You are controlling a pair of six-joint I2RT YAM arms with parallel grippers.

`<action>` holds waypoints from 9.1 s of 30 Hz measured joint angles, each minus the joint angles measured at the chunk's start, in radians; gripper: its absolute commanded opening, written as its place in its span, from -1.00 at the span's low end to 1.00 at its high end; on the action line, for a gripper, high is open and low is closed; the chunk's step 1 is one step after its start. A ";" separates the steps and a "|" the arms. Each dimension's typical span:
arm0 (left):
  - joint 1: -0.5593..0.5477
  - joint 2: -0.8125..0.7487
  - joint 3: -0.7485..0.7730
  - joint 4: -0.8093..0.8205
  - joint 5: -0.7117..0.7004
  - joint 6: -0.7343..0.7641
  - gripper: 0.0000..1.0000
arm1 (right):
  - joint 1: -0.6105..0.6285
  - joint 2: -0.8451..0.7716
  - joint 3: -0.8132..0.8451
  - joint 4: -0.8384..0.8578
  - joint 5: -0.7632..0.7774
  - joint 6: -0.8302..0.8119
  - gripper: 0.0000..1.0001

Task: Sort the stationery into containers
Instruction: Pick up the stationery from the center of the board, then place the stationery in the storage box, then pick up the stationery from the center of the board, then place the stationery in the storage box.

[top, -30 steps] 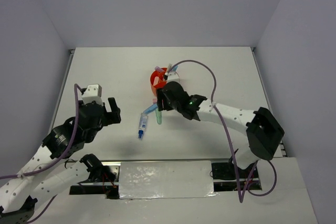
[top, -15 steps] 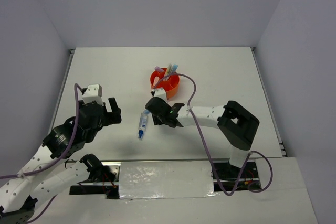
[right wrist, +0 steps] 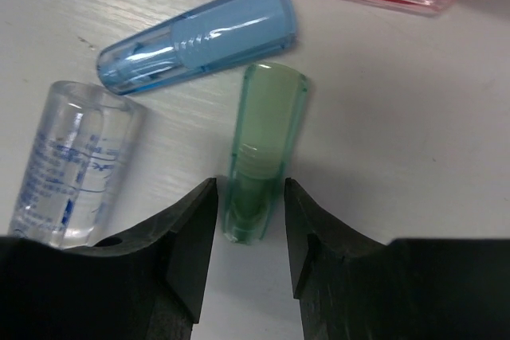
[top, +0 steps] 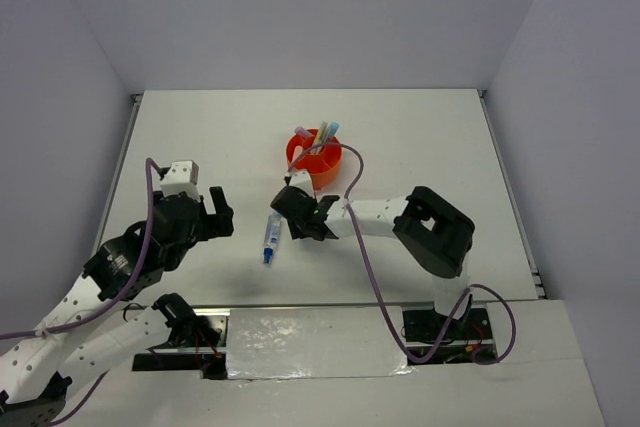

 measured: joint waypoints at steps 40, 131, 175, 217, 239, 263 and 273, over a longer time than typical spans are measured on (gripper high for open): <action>0.000 -0.026 0.000 0.022 0.019 0.022 0.99 | -0.476 -0.406 -0.033 0.115 -0.262 0.109 -0.69; 0.082 1.054 0.124 0.663 0.372 0.410 0.44 | -0.157 -1.392 -0.609 -0.156 -0.024 0.102 0.51; -0.003 1.080 0.082 0.775 0.434 0.383 -0.82 | -0.157 -1.396 -0.560 -0.215 -0.086 0.065 0.48; -0.288 0.447 -0.248 1.096 0.509 0.396 -0.98 | -0.118 -1.010 -0.613 0.342 -0.299 0.288 -0.98; -0.287 0.378 -0.009 0.461 0.057 0.021 0.99 | -0.480 -0.670 -0.349 0.495 -0.336 -0.187 -1.00; -0.287 0.252 -0.009 0.218 -0.003 -0.082 0.99 | -0.524 -0.264 -0.124 0.581 -0.339 -0.331 -0.54; -0.287 0.301 -0.009 0.275 0.006 -0.075 0.99 | -0.524 -0.260 -0.154 0.636 -0.365 -0.325 0.22</action>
